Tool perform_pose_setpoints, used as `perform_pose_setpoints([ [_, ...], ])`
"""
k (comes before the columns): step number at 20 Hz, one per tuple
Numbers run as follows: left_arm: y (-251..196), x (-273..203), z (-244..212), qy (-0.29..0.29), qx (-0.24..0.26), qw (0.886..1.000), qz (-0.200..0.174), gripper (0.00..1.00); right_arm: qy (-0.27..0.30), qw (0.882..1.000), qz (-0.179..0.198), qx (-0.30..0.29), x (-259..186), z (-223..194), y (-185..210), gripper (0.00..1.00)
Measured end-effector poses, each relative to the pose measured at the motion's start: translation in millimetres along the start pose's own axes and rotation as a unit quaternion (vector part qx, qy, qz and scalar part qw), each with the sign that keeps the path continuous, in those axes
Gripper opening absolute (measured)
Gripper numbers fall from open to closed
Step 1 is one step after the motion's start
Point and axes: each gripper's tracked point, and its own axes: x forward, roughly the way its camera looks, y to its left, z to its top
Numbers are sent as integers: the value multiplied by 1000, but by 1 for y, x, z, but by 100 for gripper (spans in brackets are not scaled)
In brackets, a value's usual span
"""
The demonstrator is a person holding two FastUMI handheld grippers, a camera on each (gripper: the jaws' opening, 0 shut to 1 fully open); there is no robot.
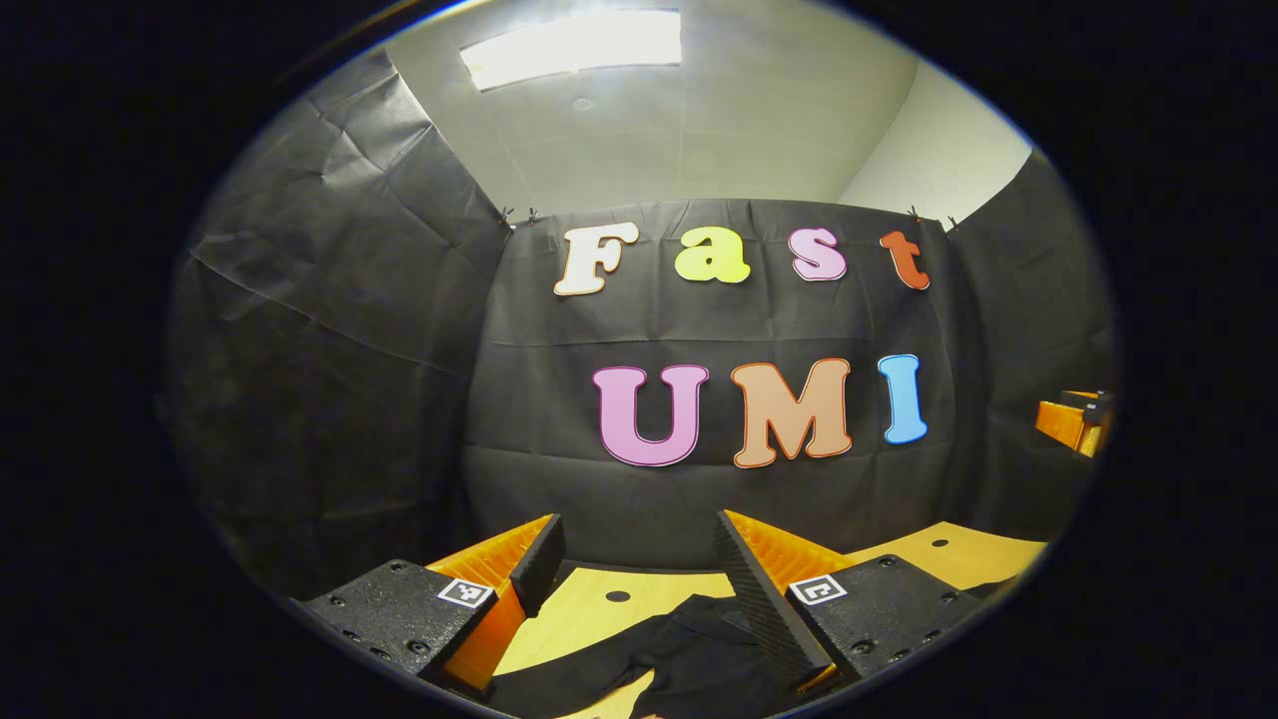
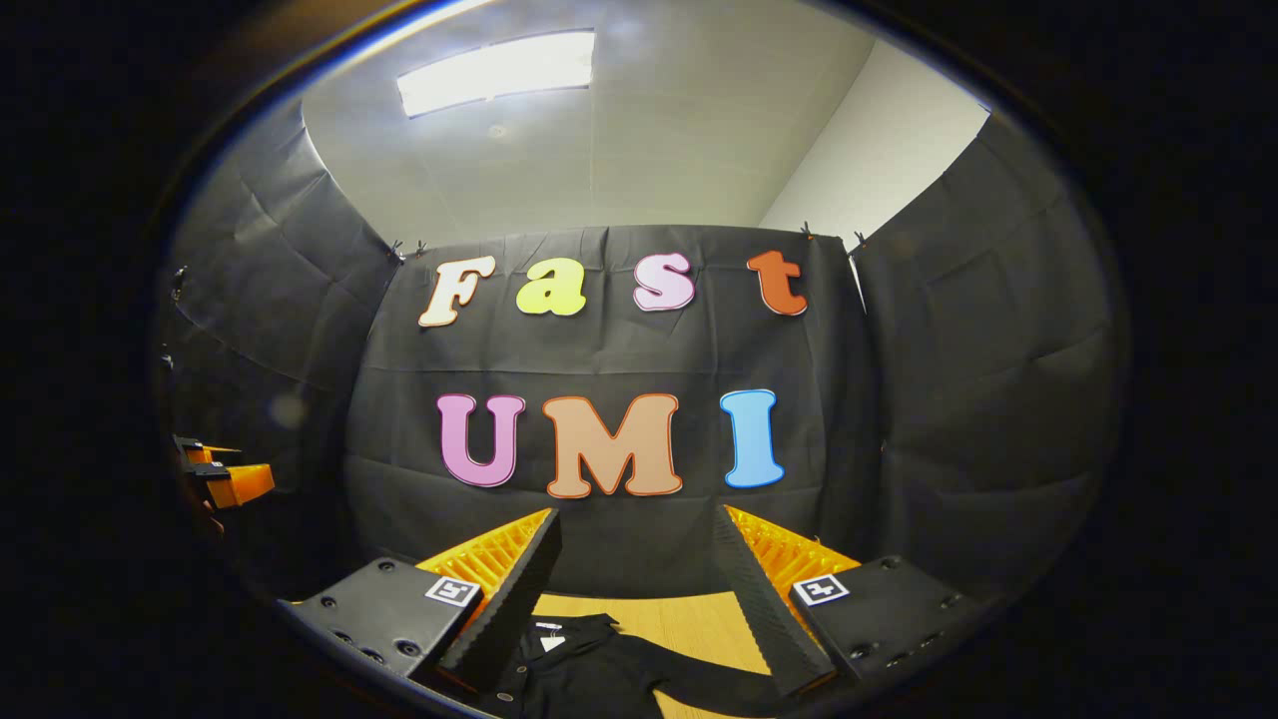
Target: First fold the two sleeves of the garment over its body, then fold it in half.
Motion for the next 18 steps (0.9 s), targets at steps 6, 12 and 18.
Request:
perform_pose_setpoints([
  [6,0,9,-6,3,-3,1000,-13,93,6,1000,-13,-3,-2,-4,-1,97],
  [12,1,17,-12,0,-11,1000,-27,93,11,999,-38,-8,-3,-6,-7,97],
  [18,0,23,-22,10,-16,999,-44,93,11,998,-65,0,-1,-12,-15,97],
])
